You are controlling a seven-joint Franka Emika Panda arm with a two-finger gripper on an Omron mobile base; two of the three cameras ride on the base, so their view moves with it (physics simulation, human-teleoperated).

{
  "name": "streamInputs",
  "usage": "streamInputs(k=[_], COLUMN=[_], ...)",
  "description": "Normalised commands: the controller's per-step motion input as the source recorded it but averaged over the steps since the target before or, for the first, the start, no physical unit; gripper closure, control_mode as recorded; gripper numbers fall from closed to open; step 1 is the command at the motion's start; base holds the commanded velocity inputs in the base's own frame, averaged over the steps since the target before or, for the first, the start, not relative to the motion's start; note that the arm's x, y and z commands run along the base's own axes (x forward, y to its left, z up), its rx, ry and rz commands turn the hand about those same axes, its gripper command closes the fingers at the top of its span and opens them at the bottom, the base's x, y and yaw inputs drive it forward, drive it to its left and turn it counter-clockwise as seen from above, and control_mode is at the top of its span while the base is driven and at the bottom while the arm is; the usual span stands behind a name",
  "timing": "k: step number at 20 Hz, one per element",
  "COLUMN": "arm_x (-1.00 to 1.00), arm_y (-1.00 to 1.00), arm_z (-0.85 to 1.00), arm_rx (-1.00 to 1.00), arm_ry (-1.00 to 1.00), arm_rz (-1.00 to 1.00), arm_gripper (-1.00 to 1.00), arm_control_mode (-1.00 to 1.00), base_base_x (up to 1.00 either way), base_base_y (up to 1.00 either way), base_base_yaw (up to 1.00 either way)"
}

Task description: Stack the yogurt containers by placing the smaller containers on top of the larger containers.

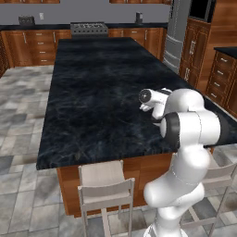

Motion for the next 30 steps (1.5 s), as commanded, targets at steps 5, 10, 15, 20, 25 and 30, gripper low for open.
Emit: streamInputs(k=[5, 10, 15, 20, 25, 30], arm_x=[-0.26, -0.16, -0.09, -0.09, -0.12, -0.1], arm_y=[-0.39, -0.32, -0.29, -0.3, -0.21, -0.14], arm_z=[0.03, 0.0, -0.05, -0.13, -0.21, -0.26], arm_rx=[0.0, -0.01, -0.03, -0.04, -0.04, -0.03], arm_ry=[-0.04, -0.03, 0.0, -0.01, -0.02, -0.01], arm_rz=[-0.01, 0.0, 0.0, 0.0, -0.01, 0.0], arm_gripper=[1.0, 1.0, 1.0, 1.0, 1.0, 1.0], arm_control_mode=[-1.0, -1.0, -1.0, -1.0, -1.0, -1.0], base_base_x=[0.0, 0.0, 0.0, 0.0, 0.0, 0.0], base_base_y=[0.0, 0.0, 0.0, 0.0, 0.0, 0.0], base_base_yaw=[0.0, 0.0, 0.0, 0.0, 0.0, 0.0])
